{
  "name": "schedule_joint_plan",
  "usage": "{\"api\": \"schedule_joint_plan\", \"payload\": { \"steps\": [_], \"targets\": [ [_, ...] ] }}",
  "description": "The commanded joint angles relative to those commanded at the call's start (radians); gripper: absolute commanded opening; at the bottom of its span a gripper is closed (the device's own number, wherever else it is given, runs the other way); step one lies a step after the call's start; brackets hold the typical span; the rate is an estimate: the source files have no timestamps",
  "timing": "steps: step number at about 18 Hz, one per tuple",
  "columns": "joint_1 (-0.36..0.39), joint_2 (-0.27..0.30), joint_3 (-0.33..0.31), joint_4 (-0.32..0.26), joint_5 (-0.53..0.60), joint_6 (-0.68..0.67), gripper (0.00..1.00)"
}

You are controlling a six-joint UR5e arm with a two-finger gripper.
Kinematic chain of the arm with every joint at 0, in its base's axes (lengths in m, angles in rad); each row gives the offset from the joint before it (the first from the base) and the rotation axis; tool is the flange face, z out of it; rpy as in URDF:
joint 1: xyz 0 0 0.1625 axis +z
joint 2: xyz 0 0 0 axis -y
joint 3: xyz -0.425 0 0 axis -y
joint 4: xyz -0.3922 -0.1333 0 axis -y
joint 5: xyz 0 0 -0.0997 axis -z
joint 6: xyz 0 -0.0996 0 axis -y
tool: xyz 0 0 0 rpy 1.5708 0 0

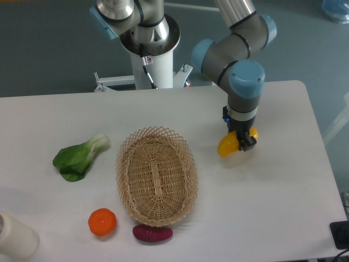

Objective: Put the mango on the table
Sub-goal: 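Carry the yellow mango with the gripper and lower it onto the table, then open the gripper to release the mango on the table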

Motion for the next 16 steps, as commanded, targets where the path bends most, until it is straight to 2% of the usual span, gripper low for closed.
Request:
{"api": "schedule_joint_plan", "payload": {
  "steps": [3,9,16],
  "targets": [
    [-0.011,0.017,-0.043,0.009,0.011,0.005,0.65],
    [-0.043,0.029,-0.077,0.014,0.012,-0.012,0.72],
    [-0.046,0.028,-0.054,0.015,0.002,-0.014,0.98]
  ]
}}
